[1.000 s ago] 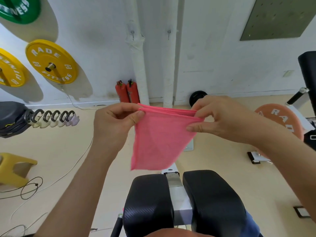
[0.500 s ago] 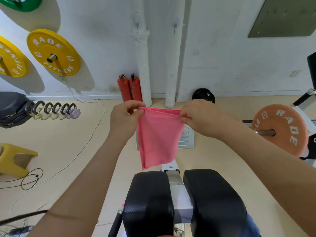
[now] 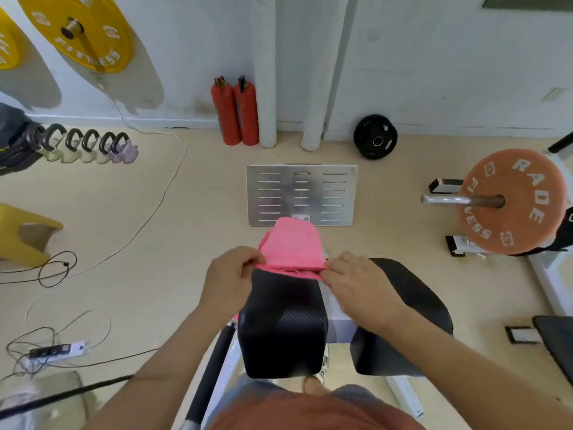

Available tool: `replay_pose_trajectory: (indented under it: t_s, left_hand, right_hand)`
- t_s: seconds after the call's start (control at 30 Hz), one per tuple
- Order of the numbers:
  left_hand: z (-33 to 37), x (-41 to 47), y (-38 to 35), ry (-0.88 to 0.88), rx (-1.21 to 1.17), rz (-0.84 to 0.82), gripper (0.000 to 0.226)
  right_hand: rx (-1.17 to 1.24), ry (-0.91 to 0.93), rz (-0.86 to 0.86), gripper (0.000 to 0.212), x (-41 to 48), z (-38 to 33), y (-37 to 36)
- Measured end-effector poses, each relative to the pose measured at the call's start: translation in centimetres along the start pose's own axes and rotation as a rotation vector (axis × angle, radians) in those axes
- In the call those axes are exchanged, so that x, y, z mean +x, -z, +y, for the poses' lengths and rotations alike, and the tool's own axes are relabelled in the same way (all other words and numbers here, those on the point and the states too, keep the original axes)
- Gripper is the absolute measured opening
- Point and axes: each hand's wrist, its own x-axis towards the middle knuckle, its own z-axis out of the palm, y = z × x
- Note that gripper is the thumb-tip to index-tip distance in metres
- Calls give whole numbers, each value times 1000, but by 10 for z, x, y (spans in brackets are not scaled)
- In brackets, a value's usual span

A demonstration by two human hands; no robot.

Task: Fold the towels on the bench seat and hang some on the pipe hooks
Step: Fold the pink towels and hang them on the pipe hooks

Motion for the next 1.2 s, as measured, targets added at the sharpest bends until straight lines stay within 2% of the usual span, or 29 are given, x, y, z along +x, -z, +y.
replay_pose_trajectory:
  t_s: [0.07, 0.13, 0.23, 0.33, 0.4, 0.53, 0.63, 0.8, 0.93, 1.07, 1.13, 1.2]
  left_hand:
    - [-30, -37, -17, 49, 33, -111, 35]
    - [-48, -70, -26, 51, 25, -177, 34]
    - [-60, -95, -33, 42, -16, -199, 33]
    - [-74, -109, -37, -32, -62, -198, 41]
    - [-82, -114, -40, -37, -60, -222, 43]
    - [-87, -130, -45, 43, -144, -256, 58]
    - [-89, -147, -51, 92, -216, -221, 69]
    - [-92, -168, -65, 123, -186, -83, 58]
    - [-99, -184, -77, 193, -94, -47, 53]
    - [-91, -192, -79, 419, -87, -115, 46]
    - [-87, -186, -78, 432, -55, -117, 39]
    - [-84, -179, -76, 402, -66, -32, 30]
  right_hand:
    - [12, 8, -87, 15, -28, -29, -29]
    - [67, -9, -104, 14, -53, -51, -48]
    - [132, -98, -101, 12, -71, -74, -56]
    - [165, -257, -187, 31, -78, -94, -57]
    - [160, -333, -220, 28, -85, -105, -61]
    - [247, -412, -169, 29, -106, -125, -69]
    - [348, -489, -97, 21, -119, -138, -75]
    - [715, -702, -104, 34, -135, -160, -91]
    - [881, -841, -4, 42, -155, -176, -111]
    - [1060, -1143, 95, 37, -152, -177, -110]
    - [1143, -1183, 101, 29, -139, -168, -107]
    - [1228, -1179, 70, 27, -121, -158, -106]
